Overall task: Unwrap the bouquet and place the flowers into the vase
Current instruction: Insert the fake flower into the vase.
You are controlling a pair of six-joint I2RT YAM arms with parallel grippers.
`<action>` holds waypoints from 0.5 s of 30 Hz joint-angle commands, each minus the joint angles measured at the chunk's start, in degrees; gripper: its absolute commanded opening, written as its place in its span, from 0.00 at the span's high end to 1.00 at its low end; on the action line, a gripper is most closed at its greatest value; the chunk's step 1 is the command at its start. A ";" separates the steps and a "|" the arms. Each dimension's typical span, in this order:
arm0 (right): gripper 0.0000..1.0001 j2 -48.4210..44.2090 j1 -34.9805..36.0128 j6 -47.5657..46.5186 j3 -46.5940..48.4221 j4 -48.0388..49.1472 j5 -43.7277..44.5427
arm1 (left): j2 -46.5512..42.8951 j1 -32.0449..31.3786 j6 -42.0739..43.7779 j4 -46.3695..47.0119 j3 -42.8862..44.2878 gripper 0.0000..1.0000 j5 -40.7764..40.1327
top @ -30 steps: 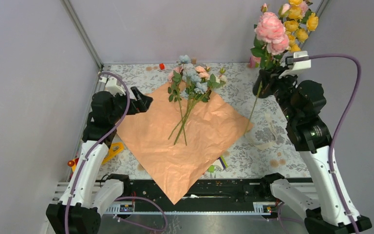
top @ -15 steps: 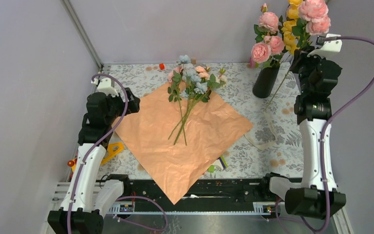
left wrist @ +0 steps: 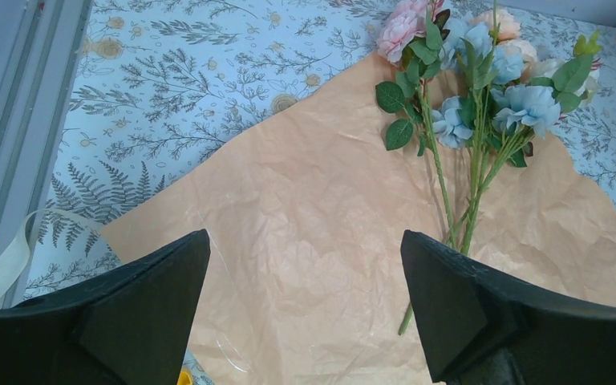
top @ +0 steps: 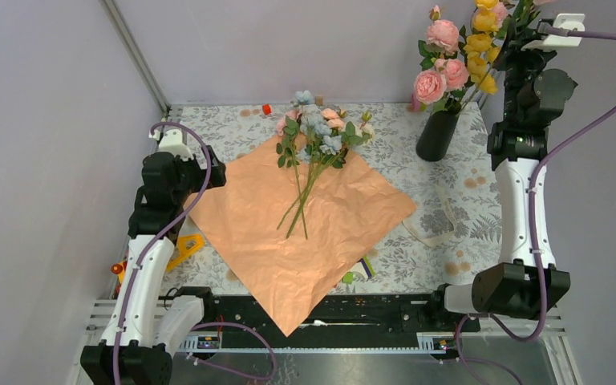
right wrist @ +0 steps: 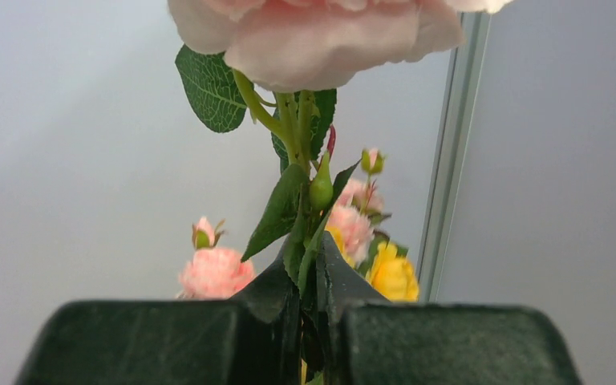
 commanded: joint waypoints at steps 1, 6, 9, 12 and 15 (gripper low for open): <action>1.00 2.26 -0.13 -3.20 5.44 8.28 1.82 | 0.19 0.27 0.83 1.75 0.94 0.01 -0.42; 1.00 5.91 -0.13 -3.90 9.52 8.29 0.70 | 0.54 0.27 0.81 1.71 0.85 0.01 -0.52; 1.00 7.55 -0.13 -3.60 10.12 9.38 0.75 | 0.54 0.27 0.81 1.78 0.94 0.01 -0.57; 1.00 8.84 -0.14 -2.79 10.35 9.25 1.15 | 0.62 0.28 0.65 1.80 1.01 0.01 -0.61; 1.00 9.49 -0.13 -1.15 8.72 9.86 0.84 | 0.71 0.27 0.25 1.93 1.03 0.01 -0.48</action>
